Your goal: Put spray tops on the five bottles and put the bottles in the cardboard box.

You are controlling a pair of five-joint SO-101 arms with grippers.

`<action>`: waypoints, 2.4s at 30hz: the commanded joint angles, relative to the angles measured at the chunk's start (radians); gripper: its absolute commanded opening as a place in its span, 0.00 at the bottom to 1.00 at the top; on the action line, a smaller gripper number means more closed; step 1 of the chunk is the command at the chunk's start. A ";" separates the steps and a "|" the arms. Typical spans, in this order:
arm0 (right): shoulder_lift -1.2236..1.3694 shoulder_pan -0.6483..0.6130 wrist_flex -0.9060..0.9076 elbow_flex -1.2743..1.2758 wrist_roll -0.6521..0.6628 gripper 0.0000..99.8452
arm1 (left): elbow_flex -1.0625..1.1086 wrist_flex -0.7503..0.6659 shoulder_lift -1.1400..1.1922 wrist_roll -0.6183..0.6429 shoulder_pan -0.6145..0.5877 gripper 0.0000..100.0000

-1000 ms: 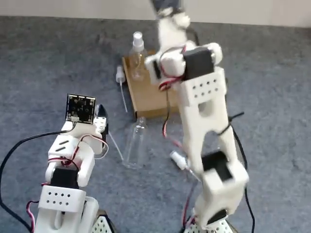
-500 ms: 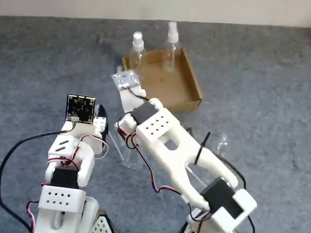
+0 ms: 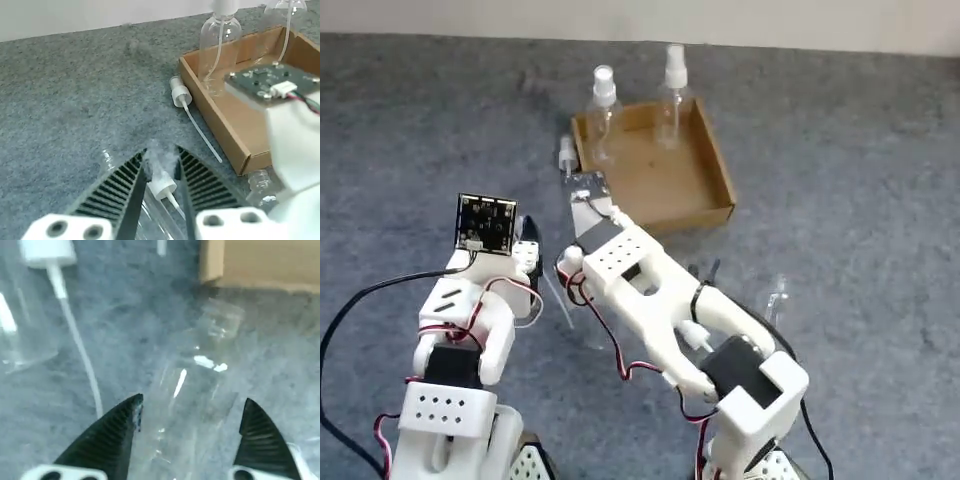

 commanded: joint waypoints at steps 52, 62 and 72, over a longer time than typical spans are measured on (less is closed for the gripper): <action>-0.518 1.222 -0.074 0.522 1.401 0.00 | -1.059 0.511 1.259 0.442 0.697 0.17; -0.518 1.221 -0.073 0.524 1.396 0.00 | -0.920 0.457 1.259 0.608 0.748 0.17; -0.518 1.221 -0.067 0.524 1.396 0.00 | -0.837 0.373 1.259 0.605 0.780 0.17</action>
